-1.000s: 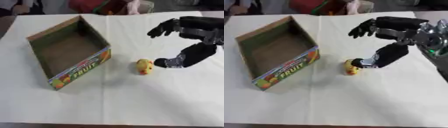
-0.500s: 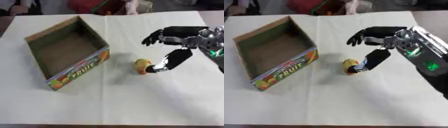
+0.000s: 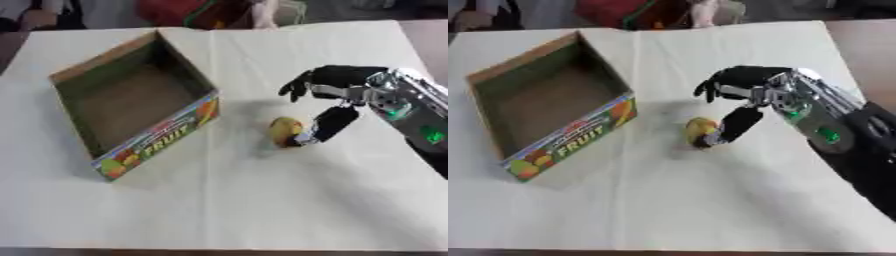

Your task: Pick up objects on the table and place them in the box.

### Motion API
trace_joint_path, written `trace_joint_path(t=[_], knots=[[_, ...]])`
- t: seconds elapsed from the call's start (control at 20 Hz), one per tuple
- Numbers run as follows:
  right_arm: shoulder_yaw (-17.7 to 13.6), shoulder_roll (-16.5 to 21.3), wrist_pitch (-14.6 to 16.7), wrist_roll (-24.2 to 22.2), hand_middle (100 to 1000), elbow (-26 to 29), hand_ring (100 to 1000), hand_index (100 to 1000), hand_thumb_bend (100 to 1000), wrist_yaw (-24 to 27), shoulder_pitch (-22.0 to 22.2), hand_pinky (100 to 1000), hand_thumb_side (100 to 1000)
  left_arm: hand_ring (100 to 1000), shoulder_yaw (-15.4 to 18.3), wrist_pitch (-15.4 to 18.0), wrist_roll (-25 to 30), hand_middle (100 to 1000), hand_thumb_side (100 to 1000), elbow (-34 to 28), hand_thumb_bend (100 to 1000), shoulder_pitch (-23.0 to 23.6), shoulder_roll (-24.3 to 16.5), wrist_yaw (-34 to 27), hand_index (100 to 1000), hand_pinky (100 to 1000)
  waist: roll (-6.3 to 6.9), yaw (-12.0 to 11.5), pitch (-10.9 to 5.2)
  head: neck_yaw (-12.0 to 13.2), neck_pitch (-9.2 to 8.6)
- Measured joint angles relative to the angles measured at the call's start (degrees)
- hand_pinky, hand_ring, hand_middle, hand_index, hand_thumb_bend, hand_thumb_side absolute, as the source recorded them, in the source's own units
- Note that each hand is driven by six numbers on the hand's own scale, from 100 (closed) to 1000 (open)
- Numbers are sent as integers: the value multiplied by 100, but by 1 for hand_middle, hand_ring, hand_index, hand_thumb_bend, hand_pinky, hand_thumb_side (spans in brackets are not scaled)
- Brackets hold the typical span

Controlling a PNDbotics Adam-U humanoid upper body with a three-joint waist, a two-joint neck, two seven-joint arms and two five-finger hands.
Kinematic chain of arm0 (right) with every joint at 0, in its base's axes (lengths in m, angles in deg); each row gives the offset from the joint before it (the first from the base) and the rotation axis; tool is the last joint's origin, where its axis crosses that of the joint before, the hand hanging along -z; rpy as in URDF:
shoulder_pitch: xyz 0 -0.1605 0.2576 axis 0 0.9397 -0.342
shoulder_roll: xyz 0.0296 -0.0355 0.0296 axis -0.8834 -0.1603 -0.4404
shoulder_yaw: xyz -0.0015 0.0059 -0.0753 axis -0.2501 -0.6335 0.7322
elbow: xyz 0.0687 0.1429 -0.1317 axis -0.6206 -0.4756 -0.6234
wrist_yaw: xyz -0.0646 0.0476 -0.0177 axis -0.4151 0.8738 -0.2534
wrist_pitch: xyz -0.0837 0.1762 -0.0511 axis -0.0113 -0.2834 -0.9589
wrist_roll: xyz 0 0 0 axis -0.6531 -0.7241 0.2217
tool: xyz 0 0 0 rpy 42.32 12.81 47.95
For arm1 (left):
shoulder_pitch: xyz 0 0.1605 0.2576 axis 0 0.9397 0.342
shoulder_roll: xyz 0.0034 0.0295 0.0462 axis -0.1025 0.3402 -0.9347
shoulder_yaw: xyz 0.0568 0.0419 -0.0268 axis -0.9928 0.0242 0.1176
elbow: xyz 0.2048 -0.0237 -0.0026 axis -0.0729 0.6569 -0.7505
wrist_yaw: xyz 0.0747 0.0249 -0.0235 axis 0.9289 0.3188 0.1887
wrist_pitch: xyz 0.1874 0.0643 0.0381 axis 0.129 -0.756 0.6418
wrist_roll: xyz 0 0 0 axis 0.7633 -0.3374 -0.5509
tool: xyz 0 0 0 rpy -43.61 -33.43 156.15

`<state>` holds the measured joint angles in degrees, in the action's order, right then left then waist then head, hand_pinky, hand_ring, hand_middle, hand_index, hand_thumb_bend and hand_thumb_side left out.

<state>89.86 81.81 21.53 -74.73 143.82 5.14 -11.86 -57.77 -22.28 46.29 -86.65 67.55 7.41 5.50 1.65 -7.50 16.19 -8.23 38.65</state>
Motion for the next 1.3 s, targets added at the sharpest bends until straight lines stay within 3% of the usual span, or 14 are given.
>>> trace_joint_path(t=[0.15,0.4,0.45,0.5,0.55,0.65,0.75,1.3], knots=[[20,0,22,8,618,4,788,786,525,46,1,753,572,495,0,5,7,445,832,0,100,0,19,-6,570,408,-1,-3,0,1,-3],[34,-1,23,67,618,4,788,786,525,56,3,753,572,495,0,8,10,445,832,0,100,0,27,-10,570,408,-1,-8,0,5,-49],[34,-2,17,80,464,4,696,609,365,56,3,684,452,495,0,8,11,445,835,0,100,0,38,-10,570,408,-1,-9,0,5,-54],[30,-7,0,105,464,3,696,609,365,54,3,684,452,495,-1,8,12,445,835,0,100,0,40,-10,570,408,-1,-9,0,5,-79],[29,-21,-27,151,479,0,681,627,250,49,3,667,353,495,-1,7,15,446,835,0,100,0,40,-11,570,408,-1,-9,0,5,-107],[35,-53,-75,275,480,-42,673,628,108,33,3,656,205,495,-1,7,19,446,835,0,100,0,40,-14,570,408,-1,-27,0,4,-151],[71,-79,-93,412,480,-130,659,628,100,-2,9,639,100,495,-2,11,25,446,835,0,100,-1,40,-18,570,408,-3,-32,0,2,-151],[97,-102,-268,608,416,-132,597,562,100,246,27,583,100,496,-2,12,26,446,835,0,100,-2,40,-39,571,408,-12,-31,0,-2,-148]])
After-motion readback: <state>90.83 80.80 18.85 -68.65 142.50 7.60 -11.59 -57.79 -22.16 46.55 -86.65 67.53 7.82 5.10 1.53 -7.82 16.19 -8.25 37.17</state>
